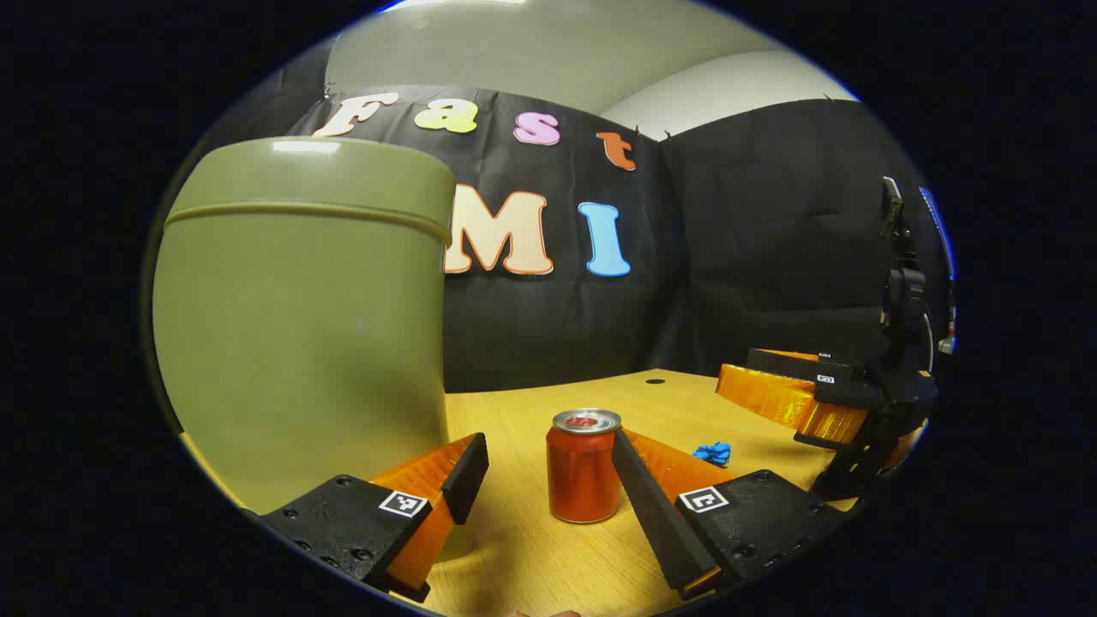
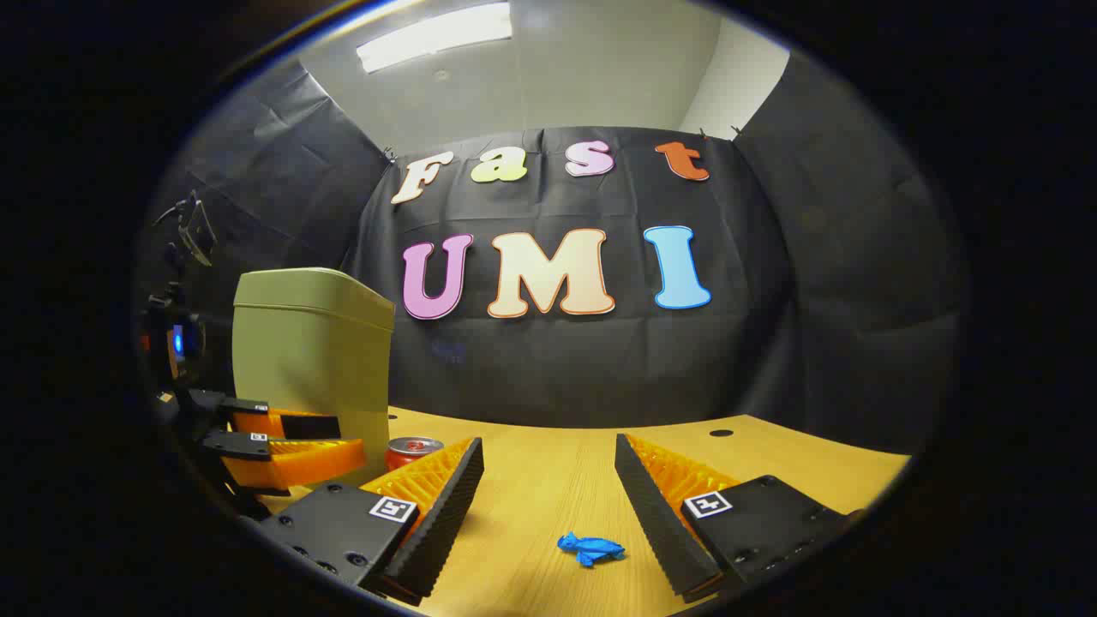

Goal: Press the lid of the desktop garbage bin to open it, pick up the crumpled paper on the desktop and throw it into the bin, then pick up the pop can on the desktop and drop it into the bin, and finally close the garbage bin lid.

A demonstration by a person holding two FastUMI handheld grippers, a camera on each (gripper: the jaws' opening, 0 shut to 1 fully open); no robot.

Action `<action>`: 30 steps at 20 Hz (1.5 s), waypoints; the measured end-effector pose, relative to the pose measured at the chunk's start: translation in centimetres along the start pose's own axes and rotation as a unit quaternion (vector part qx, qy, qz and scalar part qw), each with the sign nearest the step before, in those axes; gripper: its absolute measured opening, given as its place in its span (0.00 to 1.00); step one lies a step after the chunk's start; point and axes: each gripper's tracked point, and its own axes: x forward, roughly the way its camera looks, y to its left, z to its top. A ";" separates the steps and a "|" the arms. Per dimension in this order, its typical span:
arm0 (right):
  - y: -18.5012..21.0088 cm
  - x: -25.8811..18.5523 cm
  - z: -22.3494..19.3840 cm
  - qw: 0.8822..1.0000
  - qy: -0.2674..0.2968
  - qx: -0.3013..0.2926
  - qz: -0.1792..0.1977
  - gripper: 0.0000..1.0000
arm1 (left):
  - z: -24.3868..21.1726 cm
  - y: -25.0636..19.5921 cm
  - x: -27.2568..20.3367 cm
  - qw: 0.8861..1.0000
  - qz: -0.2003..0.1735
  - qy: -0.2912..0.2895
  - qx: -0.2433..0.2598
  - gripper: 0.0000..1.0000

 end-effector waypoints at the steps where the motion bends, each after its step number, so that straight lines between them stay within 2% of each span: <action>1: 0.3 -0.3 0.4 1.000 0.000 -0.003 0.001 0.96 | 0.7 0.1 -0.3 1.000 0.002 -0.006 0.011 0.91; 5: 1.4 -1.0 2.7 1.000 -0.004 0.005 0.014 0.97 | 4.3 -1.1 -1.8 0.998 -0.008 -0.046 0.043 0.90; 7: 1.4 -1.6 4.0 1.000 -0.008 0.005 0.014 0.97 | 5.8 -1.8 -2.5 0.997 -0.018 -0.065 0.044 0.90; 8: 1.5 -2.0 4.7 1.000 -0.014 0.004 0.014 0.97 | 6.4 -2.4 -2.9 0.996 -0.025 -0.071 0.042 0.95; 9: 1.6 -2.1 5.3 1.000 -0.019 0.003 0.015 0.97 | 6.8 -2.8 -3.2 0.996 -0.031 -0.076 0.039 0.90; 10: 1.7 -2.3 5.8 1.000 -0.024 0.001 0.016 0.97 | 7.3 -3.0 -3.5 0.996 -0.034 -0.079 0.038 0.90; 11: 2.0 -2.4 6.2 0.999 -0.028 -0.002 0.017 0.97 | 7.7 -3.1 -3.6 0.995 -0.036 -0.083 0.036 0.95; 12: 2.1 -2.7 6.3 0.999 -0.031 -0.005 0.018 0.96 | 7.9 -3.1 -3.8 0.995 -0.037 -0.087 0.035 0.90; 13: 2.2 -2.8 6.5 0.999 -0.033 -0.007 0.019 0.96 | 8.0 -3.1 -3.9 0.995 -0.037 -0.087 0.034 0.94; 14: 2.3 -2.8 6.6 0.999 -0.034 -0.010 0.020 0.96 | 8.0 -3.0 -3.9 0.995 -0.036 -0.086 0.033 0.90; 19: 3.3 -2.6 6.2 0.999 -0.025 -0.017 0.032 0.96 | 7.9 -2.6 -3.8 0.996 -0.031 -0.082 0.031 0.90; 20: 3.4 -2.8 6.0 0.999 -0.023 -0.019 0.033 0.98 | 7.8 -2.6 -3.8 0.996 -0.032 -0.081 0.030 0.94; 21: 3.3 -2.8 6.0 0.999 -0.022 -0.020 0.031 0.98 | 7.7 -2.6 -3.8 0.996 -0.033 -0.079 0.028 0.90; 27: 3.2 -2.5 5.6 0.999 -0.015 -0.016 0.032 1.00 | 7.0 -2.5 -3.5 0.997 -0.042 -0.056 -0.023 0.91; 30: 2.9 -2.6 6.0 0.999 -0.019 -0.021 0.028 0.98 | 7.0 -1.9 -3.6 0.998 -0.040 -0.045 -0.029 0.91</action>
